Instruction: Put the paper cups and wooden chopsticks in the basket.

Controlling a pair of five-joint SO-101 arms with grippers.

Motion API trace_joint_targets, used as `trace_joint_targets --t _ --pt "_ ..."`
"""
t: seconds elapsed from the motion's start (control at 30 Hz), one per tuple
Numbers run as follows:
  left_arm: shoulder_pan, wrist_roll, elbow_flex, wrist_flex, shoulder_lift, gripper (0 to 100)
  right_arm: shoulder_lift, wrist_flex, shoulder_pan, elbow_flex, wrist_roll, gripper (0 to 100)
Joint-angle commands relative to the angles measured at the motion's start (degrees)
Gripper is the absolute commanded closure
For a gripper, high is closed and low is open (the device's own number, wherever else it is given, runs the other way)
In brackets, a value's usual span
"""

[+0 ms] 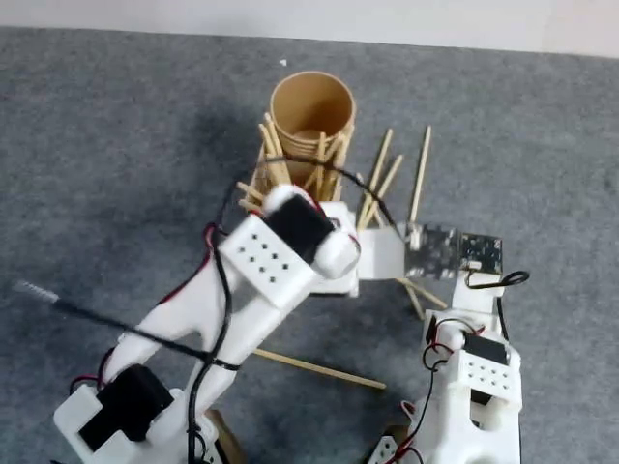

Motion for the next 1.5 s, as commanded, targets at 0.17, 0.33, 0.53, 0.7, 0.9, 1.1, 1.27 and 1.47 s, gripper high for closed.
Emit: trace_joint_targets --t 0.17,0.33,0.53,0.7,0.9,1.1,1.27,1.47 --pt "-4.18 5.10 -30.99 8.00 -0.22 100 -0.04 -0.84 -0.57 -1.01 -0.18 89.7" --pt "-8.31 6.77 -41.36 7.91 -0.22 100 -0.04 -0.84 -0.57 -1.01 -0.18 89.7" --pt "-8.57 6.86 -43.82 8.18 -0.22 99 -0.04 -0.84 -1.45 -1.01 -0.18 89.7" --pt "-5.58 11.08 -34.77 8.35 -3.82 91 -0.13 -0.84 -1.45 -1.01 -0.18 89.7" --pt "3.91 10.90 2.68 8.26 -20.53 87 -0.31 -0.66 -1.36 -1.01 -0.18 89.7" --pt "2.59 8.53 36.09 3.25 -34.68 88 -0.40 -0.66 -1.36 -1.01 -0.18 89.7" --pt "-2.15 3.87 54.02 -6.59 -37.05 88 -0.40 -0.66 -1.36 -1.01 -0.18 89.7" --pt "-2.33 2.99 66.86 -18.11 -36.97 81 -0.31 -0.66 -1.36 -1.01 -0.18 89.7"
